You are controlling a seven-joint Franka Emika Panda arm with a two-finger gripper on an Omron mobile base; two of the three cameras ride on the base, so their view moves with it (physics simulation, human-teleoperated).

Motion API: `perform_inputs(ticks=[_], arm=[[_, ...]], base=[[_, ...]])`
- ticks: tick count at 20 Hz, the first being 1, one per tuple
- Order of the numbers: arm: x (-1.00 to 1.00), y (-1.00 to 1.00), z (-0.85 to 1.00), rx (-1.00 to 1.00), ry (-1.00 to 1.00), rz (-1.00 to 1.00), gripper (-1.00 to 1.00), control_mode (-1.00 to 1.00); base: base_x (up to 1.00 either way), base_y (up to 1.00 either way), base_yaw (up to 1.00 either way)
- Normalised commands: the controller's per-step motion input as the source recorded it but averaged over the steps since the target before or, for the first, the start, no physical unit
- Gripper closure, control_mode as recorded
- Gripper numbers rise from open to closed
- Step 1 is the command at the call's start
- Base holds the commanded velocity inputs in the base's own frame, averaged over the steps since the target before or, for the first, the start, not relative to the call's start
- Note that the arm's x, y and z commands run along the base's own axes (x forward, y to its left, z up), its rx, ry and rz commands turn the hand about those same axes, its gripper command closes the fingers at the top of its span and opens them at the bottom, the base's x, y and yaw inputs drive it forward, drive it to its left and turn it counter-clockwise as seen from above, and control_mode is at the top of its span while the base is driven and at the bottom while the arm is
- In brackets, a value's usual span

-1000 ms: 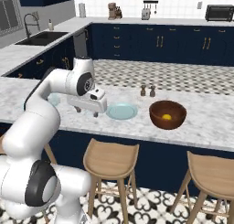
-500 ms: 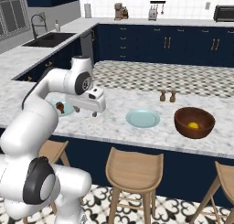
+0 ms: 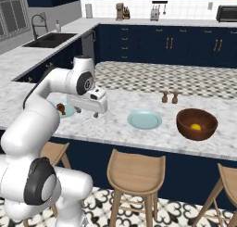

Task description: Pick the chicken drumstick and lemon from their plates and place them in the bowl. Then put the bowl in the fridge.

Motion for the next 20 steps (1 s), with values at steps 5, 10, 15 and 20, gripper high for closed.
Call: perform_inputs(ticks=[5,10,15,20], arm=[[0.80,0.98,-0.18,0.01,0.05,0.18,-1.00,-1.00],[0.87,1.00,-0.24,0.02,0.04,0.29,-1.00,-1.00],[0.25,0.78,-0.21,0.00,0.02,0.14,-1.00,-1.00],[0.30,0.58,-0.41,-0.02,0.00,0.00,-1.00,-1.00]], base=[[0.00,0.00,0.00],[0.00,0.00,0.00],[0.00,0.00,0.00],[0.00,0.00,0.00]])
